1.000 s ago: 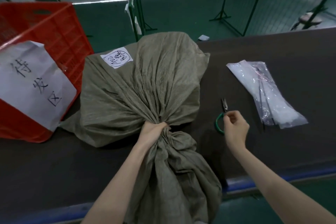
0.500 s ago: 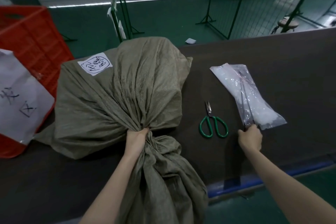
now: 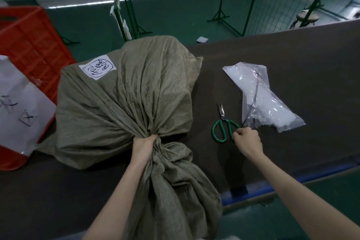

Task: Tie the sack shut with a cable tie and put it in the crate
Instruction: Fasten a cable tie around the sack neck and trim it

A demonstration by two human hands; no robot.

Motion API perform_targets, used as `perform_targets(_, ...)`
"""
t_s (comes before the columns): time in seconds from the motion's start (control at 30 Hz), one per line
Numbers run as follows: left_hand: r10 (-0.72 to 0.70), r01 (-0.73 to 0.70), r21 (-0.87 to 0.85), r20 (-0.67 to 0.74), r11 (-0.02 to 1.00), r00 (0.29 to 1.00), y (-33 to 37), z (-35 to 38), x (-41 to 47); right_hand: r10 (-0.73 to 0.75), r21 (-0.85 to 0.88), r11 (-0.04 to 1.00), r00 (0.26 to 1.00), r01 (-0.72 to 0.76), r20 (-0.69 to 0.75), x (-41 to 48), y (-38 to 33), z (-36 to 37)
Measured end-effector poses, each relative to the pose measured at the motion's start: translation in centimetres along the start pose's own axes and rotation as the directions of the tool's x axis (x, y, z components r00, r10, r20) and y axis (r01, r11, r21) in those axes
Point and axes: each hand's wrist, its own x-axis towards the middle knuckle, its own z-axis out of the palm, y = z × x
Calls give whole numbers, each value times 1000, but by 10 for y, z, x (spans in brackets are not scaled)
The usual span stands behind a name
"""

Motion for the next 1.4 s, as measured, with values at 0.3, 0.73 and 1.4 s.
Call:
perform_targets(0.3, -46, 46, -21, 21, 999, 999, 3, -2, -1, -358, -187, 892, 896, 411, 262, -41, -68, -22)
perform_targets(0.73, -217, 226, -109, 87, 968, 972, 0, -17, 0, -943, 110, 332, 334, 937, 1, -67, -122, -20)
perform_targets(1.4, -156, 168, -78, 143, 983, 977, 11, -29, -11, -437, 752, 649, 752, -116, 493, -55, -91, 71)
